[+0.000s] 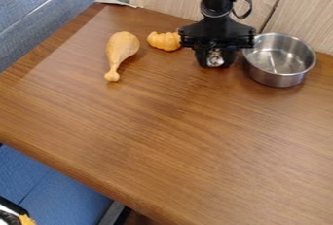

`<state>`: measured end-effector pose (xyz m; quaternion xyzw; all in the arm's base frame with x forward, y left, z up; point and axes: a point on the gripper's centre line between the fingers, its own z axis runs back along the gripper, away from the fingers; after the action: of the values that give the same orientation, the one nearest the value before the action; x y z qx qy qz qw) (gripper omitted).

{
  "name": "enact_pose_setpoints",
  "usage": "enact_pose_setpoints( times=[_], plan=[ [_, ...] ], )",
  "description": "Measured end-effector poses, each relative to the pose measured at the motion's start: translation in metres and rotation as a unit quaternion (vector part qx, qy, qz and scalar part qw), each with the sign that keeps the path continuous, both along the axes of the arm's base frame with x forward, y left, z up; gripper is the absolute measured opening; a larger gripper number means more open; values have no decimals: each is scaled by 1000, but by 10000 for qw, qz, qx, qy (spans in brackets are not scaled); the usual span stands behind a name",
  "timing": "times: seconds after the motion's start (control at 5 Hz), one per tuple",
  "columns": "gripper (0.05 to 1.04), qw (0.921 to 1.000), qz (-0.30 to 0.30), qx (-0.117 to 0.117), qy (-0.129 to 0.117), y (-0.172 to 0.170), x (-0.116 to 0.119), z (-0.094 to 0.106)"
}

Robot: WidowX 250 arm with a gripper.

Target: Move the stuffed toy to the middle lower side of the table

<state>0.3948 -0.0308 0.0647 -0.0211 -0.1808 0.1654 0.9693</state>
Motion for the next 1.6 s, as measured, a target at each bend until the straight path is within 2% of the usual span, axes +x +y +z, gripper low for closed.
enact_pose_setpoints(
  times=[0.4,0.6,1.0,1.2,1.4,1.6],
  plan=[
    [491,9996,229,-145,-102,3,-26,48],
    [491,9974,684,-51,-198,10,-59,61],
    [491,9925,1191,-48,268,26,-150,31],
    [490,9878,1479,-129,481,35,-171,17],
    [490,9831,1683,-277,663,41,-181,1],
    [560,9831,1614,-256,830,40,-180,-12]
  ],
)
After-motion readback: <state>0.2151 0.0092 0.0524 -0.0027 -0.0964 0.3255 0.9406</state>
